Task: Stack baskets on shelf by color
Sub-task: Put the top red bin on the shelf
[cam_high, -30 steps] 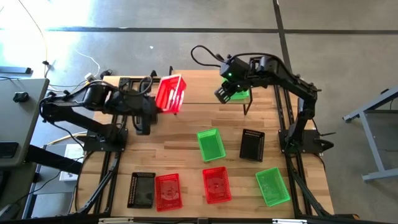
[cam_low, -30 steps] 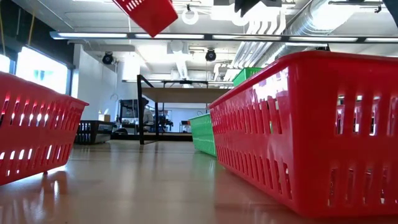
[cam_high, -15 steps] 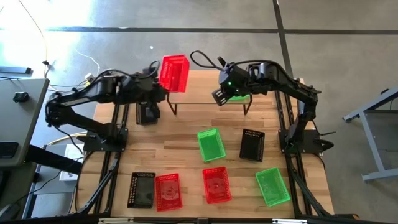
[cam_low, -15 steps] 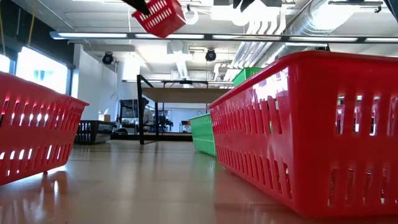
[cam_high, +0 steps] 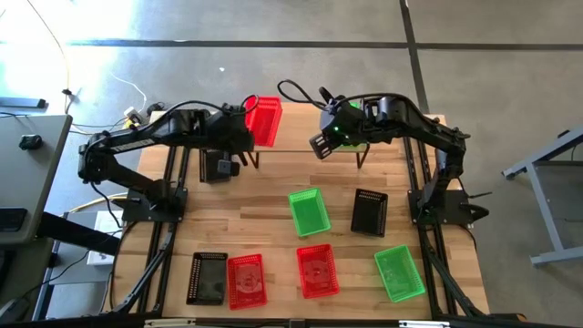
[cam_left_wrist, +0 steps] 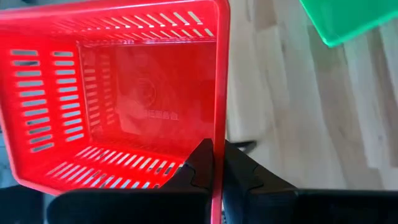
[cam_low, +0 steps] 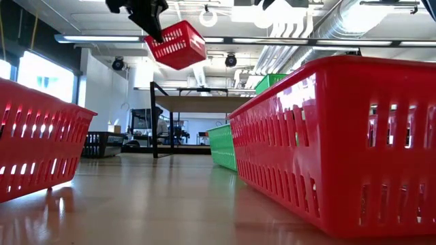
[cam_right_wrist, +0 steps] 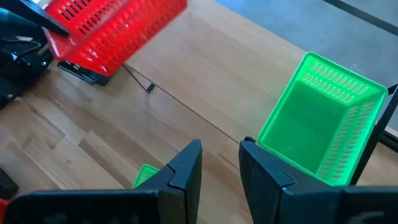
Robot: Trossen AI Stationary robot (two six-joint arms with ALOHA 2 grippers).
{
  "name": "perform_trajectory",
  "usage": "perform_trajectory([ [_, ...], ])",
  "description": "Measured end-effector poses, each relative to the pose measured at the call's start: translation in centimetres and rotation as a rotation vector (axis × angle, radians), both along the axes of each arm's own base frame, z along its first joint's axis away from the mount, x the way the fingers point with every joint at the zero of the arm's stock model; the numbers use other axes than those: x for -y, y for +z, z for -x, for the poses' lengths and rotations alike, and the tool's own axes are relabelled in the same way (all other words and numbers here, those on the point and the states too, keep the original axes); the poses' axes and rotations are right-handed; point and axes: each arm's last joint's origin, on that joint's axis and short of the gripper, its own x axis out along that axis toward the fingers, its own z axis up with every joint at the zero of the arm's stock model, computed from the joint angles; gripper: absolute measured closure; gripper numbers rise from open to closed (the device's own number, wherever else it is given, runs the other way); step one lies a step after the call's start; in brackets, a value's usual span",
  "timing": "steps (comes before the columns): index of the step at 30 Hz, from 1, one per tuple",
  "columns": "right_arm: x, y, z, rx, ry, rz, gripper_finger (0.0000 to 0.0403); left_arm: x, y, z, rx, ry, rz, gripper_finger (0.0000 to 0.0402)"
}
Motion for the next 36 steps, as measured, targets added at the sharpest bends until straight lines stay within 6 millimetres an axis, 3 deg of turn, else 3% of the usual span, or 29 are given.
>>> perform_trajectory([
  [11,0.0,-0.9,-1.0,-0.04,0.008,0.022,0.0311,-0.2,-1.3,-1.4,-0.013,0.069,0.055,0.04],
  [25,0.0,-1.6,-1.7,-0.045,-0.003,-0.013,0.0311,-2.2,-5.0,-4.9,-0.112,0.18,0.018,0.04],
  [36,-1.3,-1.6,-1.8,-0.044,0.033,-0.014,0.0311,-4.3,-6.2,-4.9,-0.153,0.206,0.061,0.04],
])
